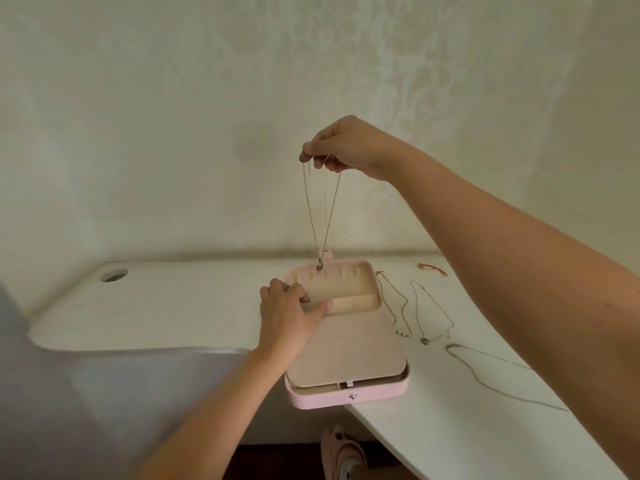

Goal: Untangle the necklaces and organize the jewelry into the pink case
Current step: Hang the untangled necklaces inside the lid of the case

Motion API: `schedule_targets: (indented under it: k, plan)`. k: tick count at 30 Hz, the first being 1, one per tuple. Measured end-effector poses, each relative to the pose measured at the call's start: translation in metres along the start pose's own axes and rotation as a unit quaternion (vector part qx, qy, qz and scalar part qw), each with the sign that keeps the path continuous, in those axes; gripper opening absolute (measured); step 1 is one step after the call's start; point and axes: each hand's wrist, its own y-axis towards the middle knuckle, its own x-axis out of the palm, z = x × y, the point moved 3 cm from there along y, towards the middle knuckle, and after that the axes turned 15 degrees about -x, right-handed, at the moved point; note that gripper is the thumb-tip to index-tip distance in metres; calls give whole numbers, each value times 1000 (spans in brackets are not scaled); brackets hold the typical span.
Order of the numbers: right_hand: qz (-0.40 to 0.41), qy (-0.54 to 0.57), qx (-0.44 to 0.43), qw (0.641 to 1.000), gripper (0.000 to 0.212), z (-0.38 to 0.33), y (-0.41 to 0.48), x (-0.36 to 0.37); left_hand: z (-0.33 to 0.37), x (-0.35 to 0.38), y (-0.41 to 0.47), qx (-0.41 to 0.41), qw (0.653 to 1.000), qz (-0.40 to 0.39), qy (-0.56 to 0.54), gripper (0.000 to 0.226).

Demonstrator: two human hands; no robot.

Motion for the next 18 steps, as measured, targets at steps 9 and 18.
schedule_targets:
  k: [9,18]
  plan:
    - [-46,42,-7,998,18,11,7,14,-3,-3,-3,47,994,61,-80,35]
    - [-66,6,-19,998,16,20,3,29,-4,-5,-6,74,988,105,-91,33]
